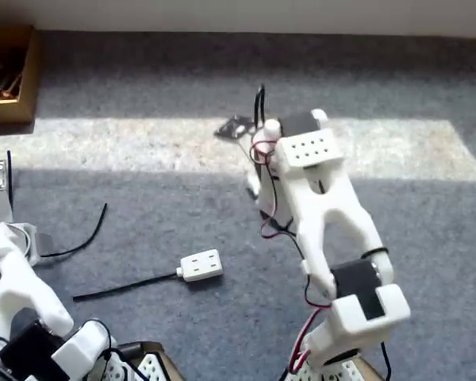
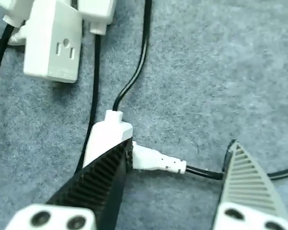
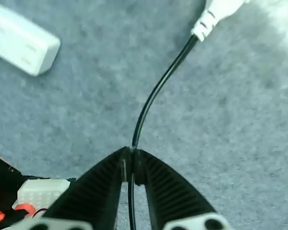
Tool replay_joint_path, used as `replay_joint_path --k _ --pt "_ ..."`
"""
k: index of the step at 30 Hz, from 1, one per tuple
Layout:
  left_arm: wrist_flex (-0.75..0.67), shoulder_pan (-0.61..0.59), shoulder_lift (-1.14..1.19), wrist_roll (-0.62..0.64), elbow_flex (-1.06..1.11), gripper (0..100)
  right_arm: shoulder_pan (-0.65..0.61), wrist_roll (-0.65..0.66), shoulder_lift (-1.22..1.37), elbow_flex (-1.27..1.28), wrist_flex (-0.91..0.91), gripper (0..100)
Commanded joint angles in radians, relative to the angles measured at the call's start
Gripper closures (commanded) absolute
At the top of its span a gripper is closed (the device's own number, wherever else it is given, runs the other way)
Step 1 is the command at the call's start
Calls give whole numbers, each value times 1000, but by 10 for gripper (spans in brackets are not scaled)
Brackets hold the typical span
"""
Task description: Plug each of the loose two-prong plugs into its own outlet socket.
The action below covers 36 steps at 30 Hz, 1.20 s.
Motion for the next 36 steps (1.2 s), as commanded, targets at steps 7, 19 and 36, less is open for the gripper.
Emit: replay_joint_path --k 7,19,36 --pt "-6 111 -7 -97 68 691 16 54 -628 984 -475 992" --pt "-6 113 -8 -97 68 691 242 417 -940 1087 -288 992" --pt "-9 111 -13 69 70 688 -174 -316 -584 674 -558 766"
